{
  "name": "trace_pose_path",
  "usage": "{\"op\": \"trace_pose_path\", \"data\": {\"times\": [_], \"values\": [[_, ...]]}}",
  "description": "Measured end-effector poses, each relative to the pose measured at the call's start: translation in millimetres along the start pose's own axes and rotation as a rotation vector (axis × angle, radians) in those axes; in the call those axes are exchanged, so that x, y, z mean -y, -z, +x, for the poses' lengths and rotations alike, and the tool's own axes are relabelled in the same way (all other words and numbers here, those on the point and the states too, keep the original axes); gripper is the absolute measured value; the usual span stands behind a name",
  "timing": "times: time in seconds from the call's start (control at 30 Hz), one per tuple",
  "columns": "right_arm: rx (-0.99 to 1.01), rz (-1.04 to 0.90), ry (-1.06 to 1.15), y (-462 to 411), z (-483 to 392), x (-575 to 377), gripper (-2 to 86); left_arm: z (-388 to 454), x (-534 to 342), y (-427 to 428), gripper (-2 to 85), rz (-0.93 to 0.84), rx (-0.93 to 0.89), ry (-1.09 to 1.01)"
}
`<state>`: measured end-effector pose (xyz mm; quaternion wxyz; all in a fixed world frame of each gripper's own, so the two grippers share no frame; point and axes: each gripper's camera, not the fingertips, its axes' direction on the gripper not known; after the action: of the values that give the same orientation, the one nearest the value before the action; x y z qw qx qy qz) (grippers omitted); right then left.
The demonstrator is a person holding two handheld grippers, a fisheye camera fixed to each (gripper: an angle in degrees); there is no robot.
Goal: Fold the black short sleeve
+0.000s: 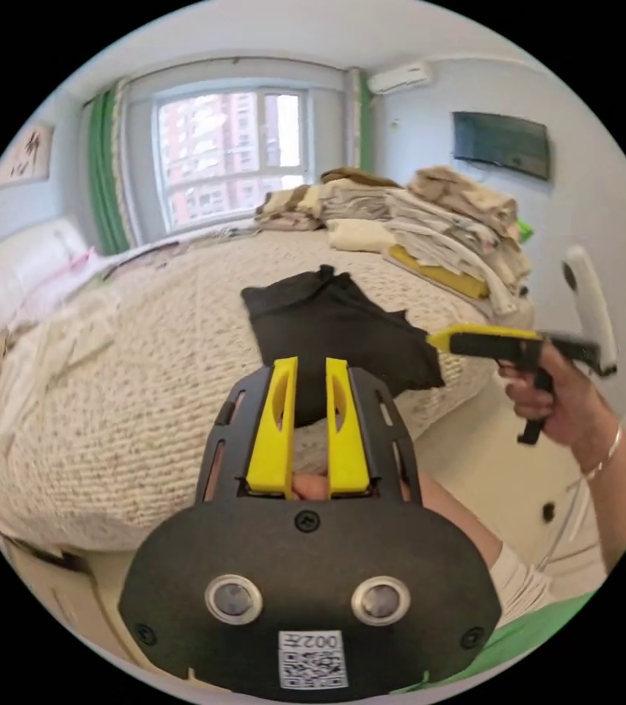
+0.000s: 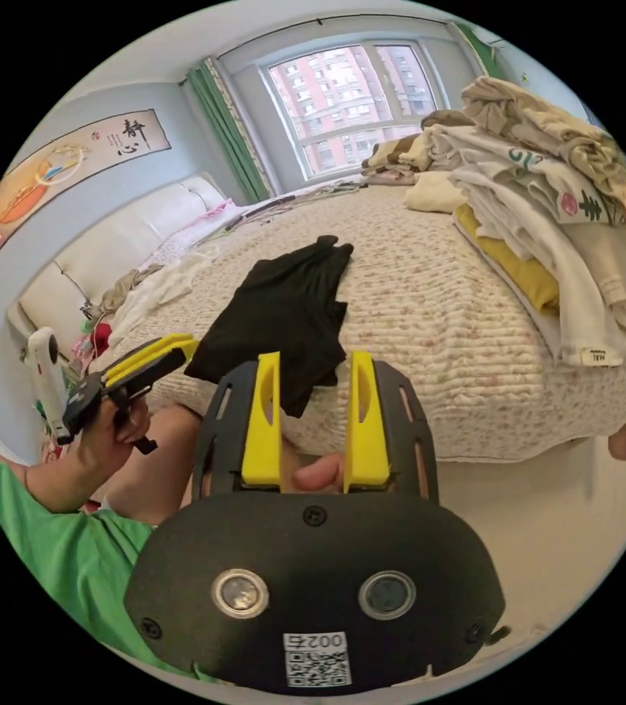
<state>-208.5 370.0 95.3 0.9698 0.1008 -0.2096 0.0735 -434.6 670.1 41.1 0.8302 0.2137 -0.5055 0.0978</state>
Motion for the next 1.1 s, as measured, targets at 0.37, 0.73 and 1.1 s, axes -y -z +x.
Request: {"op": "trace_pose_path", "data": {"times": [0.37,0.73,1.1], "values": [[-0.026,-0.006,-0.045,0,6,-10,2.1,-65,33,-28,0.7,-0.204,-0.248,0.217],[-0.101,0.058,-0.159,68,77,-7,0.3,-12,54,-25,1.9,-0.351,-0.48,0.02],[-0.052,0.088,-0.181,60,97,-38,3.2,-95,107,-15,5.9,-0.18,-0.231,0.258]]}}
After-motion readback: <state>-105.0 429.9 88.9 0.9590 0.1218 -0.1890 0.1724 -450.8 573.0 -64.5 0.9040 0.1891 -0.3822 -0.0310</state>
